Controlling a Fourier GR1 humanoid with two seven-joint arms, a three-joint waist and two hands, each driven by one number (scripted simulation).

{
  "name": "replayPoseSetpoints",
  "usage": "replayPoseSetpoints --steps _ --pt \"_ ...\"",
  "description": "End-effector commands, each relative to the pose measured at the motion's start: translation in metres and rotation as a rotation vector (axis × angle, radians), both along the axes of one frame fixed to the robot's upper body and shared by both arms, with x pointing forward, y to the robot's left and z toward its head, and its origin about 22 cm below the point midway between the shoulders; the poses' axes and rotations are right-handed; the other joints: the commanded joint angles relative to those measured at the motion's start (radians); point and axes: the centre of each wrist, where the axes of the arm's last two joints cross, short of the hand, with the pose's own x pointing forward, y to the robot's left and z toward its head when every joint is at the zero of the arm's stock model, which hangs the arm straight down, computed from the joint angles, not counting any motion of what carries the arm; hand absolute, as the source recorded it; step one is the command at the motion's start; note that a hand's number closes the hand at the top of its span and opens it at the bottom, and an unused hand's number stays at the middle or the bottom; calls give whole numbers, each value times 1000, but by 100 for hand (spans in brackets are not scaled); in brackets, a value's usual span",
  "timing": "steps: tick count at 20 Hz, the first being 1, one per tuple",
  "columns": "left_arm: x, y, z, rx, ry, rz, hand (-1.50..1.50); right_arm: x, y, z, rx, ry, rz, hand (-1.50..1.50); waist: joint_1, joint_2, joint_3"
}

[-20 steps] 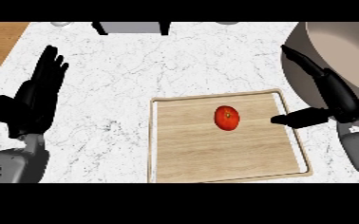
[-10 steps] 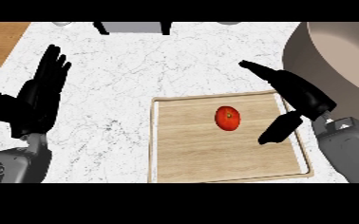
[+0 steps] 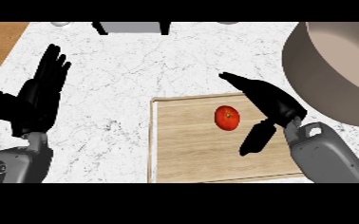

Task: Pick the tomato from the tray and place it in the pot

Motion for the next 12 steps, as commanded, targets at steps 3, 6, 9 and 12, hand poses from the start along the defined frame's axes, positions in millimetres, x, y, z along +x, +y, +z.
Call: replayPoseSetpoints --steps 3,6,9,12 --pt "-8 11 -13 -12 -8 1 0 -1 10 -17 -63 40 -18 -150 1 1 0" --pt "0 -5 -19 13 2 9 0 10 24 -27 -134 18 -55 -150 2 2 0" --pt "5 -11 -10 7 3 11 0 -3 4 -22 -135 43 -76 -150 -4 1 0" --pt "5 -2 3 2 -8 -6 0 -4 20 -34 -109 26 -68 -150 -2 1 0"
